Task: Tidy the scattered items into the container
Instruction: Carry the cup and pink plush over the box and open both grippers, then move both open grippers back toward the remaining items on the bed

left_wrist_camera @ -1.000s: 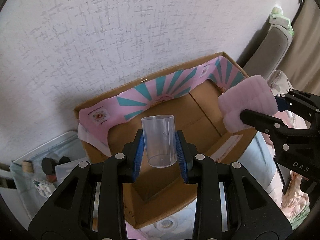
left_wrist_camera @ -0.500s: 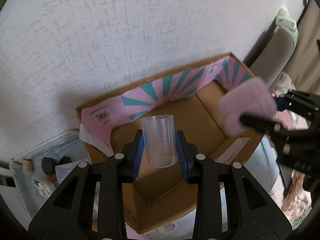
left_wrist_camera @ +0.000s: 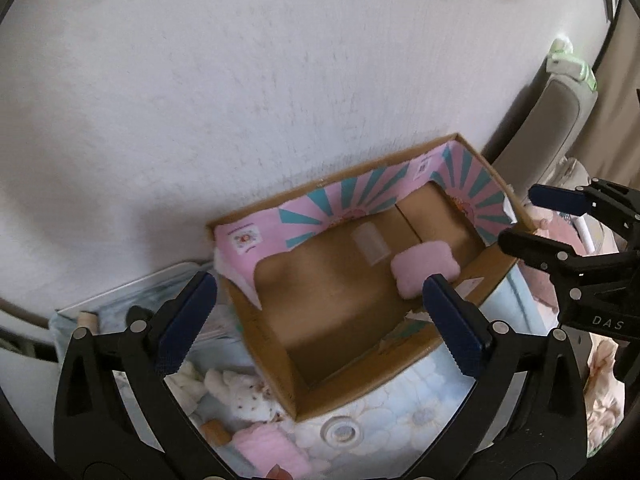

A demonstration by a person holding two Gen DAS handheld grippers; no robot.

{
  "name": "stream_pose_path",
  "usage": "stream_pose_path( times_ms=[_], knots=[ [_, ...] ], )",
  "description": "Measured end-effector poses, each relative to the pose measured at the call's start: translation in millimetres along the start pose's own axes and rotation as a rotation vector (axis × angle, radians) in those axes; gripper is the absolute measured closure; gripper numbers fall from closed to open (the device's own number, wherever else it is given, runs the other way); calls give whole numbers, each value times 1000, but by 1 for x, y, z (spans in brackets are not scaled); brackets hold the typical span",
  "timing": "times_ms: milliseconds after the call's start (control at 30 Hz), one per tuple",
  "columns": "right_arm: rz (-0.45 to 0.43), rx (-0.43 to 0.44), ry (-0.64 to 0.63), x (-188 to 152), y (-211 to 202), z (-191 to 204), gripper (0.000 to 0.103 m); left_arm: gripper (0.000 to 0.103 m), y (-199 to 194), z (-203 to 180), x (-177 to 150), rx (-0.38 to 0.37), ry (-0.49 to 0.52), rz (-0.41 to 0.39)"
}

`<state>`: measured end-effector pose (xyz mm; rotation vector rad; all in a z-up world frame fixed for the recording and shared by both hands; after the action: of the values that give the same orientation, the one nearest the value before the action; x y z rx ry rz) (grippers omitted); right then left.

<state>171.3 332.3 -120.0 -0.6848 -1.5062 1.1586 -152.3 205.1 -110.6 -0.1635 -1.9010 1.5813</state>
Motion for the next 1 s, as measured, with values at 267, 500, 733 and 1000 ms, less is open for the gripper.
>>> stream_pose_path(
  times_ms=[267, 500, 733, 1000],
  knots=[
    [-48, -66, 10, -1, -37, 7, 47, 1, -54, 9, -11, 46, -1, -104],
    [-84, -38, 31, -5, -66, 16, 47, 1, -99, 25, -32, 66, -38, -173],
    [-147, -45, -61, -8, -89, 46, 47, 1, -133, 49, -53, 170, -27, -220],
    [-123, 92, -80, -14, -90, 83, 47, 1, -157, 95, -88, 105, -172, -221]
  ],
)
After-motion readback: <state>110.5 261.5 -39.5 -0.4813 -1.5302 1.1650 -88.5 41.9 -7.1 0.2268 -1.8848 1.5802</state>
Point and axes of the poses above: each gripper's, at about its wrist camera, not at the fingertips, and y roughly the way its jaws point, z to its left, x to its top, the point moved 2 cm from there along y, roughly the way its jaws point, and after that the axes turned 8 degrees about z, right-handed, at the moved point
